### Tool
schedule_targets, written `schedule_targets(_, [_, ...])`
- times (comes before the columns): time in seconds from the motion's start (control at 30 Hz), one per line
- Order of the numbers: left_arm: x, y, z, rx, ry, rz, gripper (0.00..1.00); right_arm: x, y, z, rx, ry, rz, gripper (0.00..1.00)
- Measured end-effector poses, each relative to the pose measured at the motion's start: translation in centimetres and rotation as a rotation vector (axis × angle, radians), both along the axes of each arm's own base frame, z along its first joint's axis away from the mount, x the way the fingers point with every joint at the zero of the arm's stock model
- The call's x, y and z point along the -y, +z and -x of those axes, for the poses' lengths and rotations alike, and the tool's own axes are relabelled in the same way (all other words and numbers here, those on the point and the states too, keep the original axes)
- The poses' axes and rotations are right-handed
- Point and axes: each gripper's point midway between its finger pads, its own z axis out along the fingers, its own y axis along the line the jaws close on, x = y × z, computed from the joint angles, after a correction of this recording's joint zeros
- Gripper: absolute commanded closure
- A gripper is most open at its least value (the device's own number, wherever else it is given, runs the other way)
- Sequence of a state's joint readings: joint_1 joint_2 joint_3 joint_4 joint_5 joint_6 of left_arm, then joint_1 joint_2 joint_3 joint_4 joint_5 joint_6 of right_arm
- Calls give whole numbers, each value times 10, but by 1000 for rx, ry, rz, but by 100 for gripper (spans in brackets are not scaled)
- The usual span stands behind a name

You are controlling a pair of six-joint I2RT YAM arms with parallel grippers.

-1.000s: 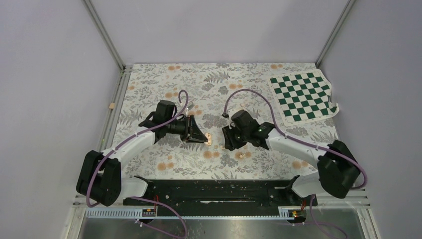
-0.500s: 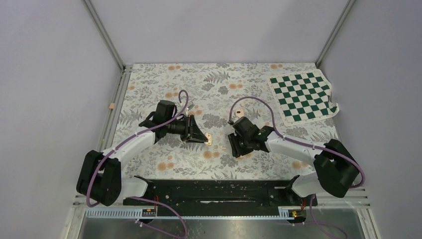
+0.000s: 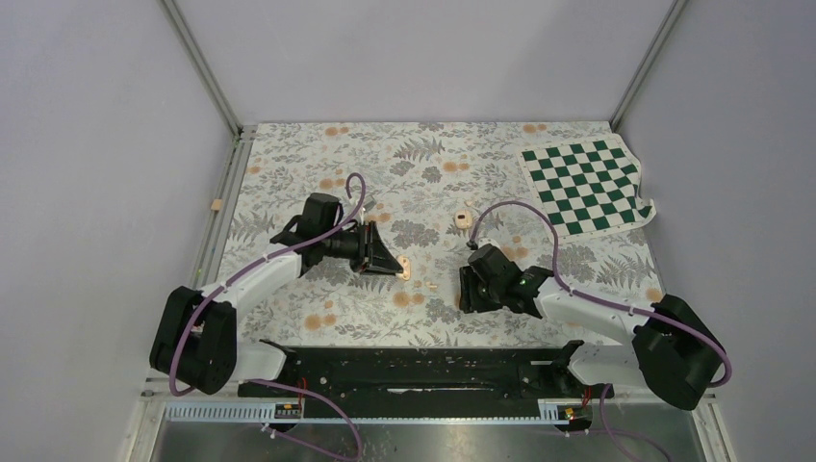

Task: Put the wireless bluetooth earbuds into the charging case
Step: Pick up the earbud from the center of the board.

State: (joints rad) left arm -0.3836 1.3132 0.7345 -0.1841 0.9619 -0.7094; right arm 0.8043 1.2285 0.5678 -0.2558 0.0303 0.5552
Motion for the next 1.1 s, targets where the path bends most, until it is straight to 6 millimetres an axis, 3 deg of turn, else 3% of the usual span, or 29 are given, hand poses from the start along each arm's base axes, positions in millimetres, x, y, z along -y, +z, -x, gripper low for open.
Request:
schedule_targets(0.17, [1,1,-2,10,2,7,100,0,-9,4,-23,-36,-20,51])
schedule_targets(0.33, [1,1,-3,11,3,7,100,-14,-12,0,-45,-47,-65,51])
schedule_targets(0.6, [4,7,-4,19,6,39,100,-17,-7,-32,24,-71,-6,50])
schedule_targets(0.77, [4,14,-4,40,5,52,100,-26,11,-50,72,-41,-26,50])
schedule_targets(0.93, [4,14,-4,40,5,53,100,-41,41,-47,91,62,-93,51])
schedule_targets(1.1, [3,11,-3,35,6,51,100,-35,78,-50,197,142,-82,53])
